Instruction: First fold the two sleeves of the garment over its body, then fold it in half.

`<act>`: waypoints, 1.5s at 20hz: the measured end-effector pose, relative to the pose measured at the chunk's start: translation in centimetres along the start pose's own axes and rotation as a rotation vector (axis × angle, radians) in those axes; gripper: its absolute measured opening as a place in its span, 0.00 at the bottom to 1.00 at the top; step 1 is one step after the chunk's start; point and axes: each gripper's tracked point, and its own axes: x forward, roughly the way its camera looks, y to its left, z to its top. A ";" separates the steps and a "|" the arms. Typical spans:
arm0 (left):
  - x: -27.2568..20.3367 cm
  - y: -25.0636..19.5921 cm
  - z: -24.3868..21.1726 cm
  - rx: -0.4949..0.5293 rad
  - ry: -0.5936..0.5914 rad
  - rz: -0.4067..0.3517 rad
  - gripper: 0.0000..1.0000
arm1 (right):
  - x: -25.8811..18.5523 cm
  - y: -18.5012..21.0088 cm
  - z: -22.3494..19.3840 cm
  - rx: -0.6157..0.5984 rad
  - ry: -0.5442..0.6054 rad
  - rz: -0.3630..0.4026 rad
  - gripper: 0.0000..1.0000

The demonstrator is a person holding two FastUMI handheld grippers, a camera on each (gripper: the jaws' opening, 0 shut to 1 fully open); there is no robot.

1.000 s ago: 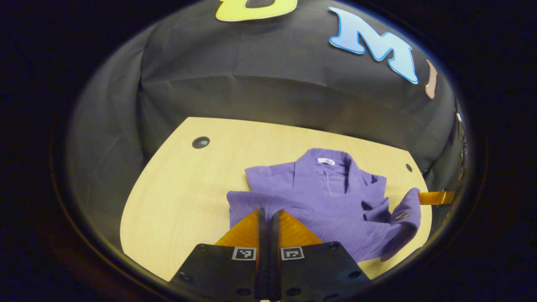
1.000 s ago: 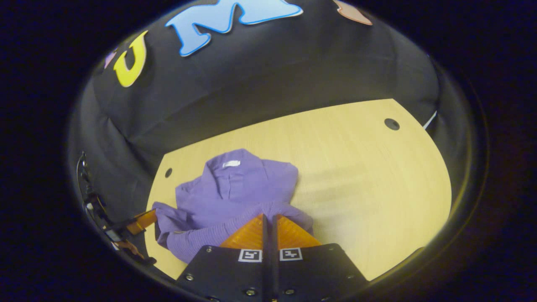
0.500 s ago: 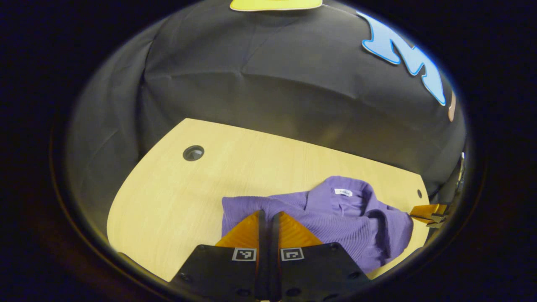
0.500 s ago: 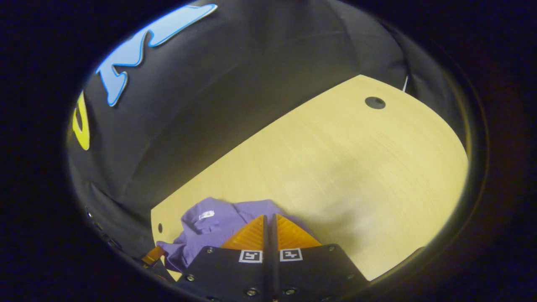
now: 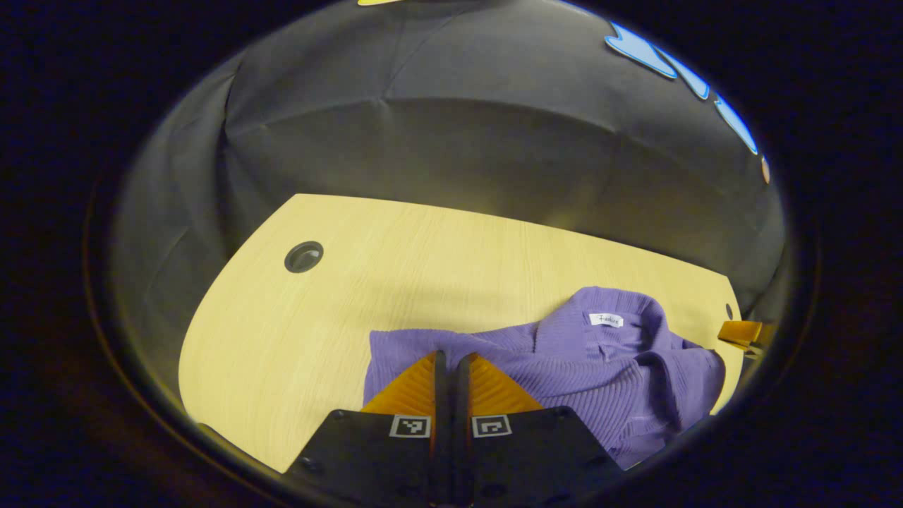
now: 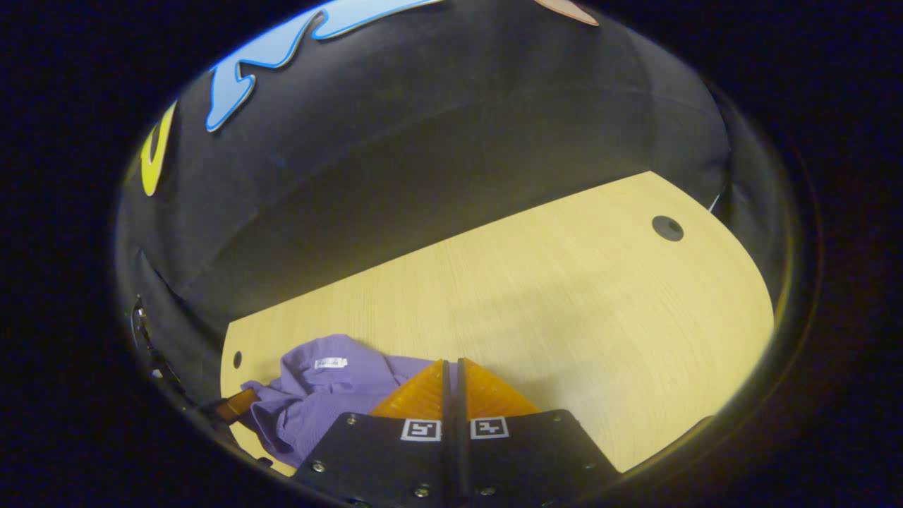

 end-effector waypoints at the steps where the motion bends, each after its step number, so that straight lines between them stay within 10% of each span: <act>1: -0.2 0.0 -0.1 -0.006 0.002 -0.001 0.07 | -0.2 0.1 0.0 -0.011 0.004 0.005 0.01; 6: -1.8 -0.3 0.5 -0.032 -0.029 -0.035 0.20 | -1.3 1.4 0.4 -0.026 -0.014 0.033 0.01; 10: -5.0 -0.8 2.0 -0.004 -0.091 -0.044 0.84 | -3.2 2.3 0.3 -0.061 -0.036 0.044 0.01; 30: -31.4 -6.7 2.6 0.045 -0.383 -0.133 0.92 | -26.2 8.6 -1.9 -0.251 -0.256 0.244 0.00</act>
